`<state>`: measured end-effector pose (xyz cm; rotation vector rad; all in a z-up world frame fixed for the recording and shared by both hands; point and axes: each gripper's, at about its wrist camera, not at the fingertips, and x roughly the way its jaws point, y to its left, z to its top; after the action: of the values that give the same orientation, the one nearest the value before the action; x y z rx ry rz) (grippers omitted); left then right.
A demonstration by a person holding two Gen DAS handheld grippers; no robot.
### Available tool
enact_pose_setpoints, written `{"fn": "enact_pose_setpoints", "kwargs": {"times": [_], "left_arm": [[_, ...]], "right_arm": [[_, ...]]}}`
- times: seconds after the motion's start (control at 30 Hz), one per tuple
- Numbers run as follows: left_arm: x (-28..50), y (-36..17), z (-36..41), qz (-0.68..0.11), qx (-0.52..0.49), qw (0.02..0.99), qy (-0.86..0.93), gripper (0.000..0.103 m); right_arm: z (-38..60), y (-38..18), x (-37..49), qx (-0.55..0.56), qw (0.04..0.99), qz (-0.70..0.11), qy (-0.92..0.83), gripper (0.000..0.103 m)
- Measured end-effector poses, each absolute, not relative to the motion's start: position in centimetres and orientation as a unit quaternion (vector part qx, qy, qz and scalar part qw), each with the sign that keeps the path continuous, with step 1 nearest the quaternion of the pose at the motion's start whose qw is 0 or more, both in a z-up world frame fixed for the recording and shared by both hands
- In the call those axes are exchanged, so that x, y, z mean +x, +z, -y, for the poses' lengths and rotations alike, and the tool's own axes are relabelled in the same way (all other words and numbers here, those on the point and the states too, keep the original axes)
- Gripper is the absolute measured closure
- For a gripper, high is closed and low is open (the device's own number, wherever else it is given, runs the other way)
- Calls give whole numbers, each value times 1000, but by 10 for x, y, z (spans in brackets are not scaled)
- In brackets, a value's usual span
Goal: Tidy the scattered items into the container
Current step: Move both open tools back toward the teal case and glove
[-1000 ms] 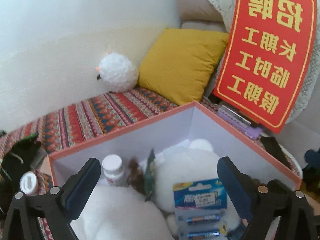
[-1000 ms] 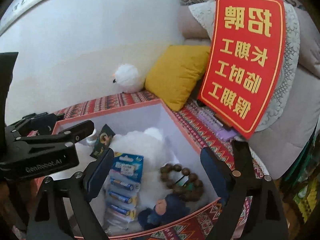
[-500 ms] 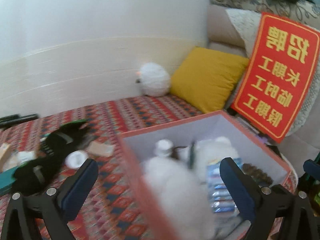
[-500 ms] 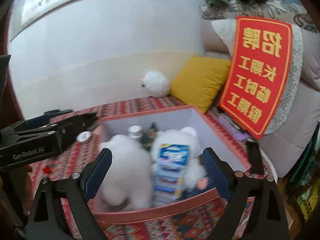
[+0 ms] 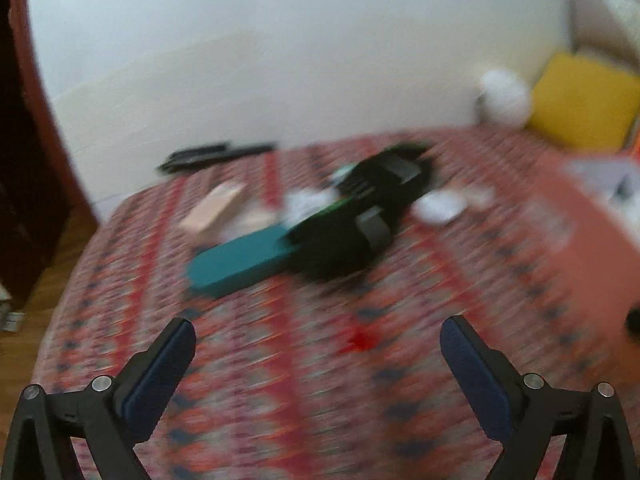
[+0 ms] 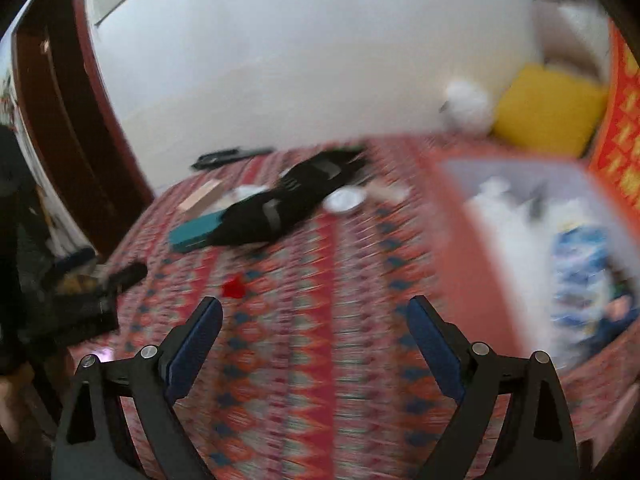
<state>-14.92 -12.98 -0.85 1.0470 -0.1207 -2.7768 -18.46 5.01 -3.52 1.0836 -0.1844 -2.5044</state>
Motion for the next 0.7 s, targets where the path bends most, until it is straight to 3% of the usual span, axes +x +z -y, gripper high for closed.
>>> {"fn": "enact_pose_setpoints", "kwargs": {"times": [0.17, 0.47, 0.7], "left_arm": [[-167, -49, 205, 68, 382, 121, -914, 2], [-271, -92, 228, 161, 423, 56, -890, 2], [-355, -147, 232, 225, 495, -32, -839, 2]], "right_arm": [[4, -76, -241, 451, 216, 160, -851, 8], [68, -106, -331, 469, 208, 216, -831, 8], [107, -145, -326, 504, 268, 101, -815, 14]]}}
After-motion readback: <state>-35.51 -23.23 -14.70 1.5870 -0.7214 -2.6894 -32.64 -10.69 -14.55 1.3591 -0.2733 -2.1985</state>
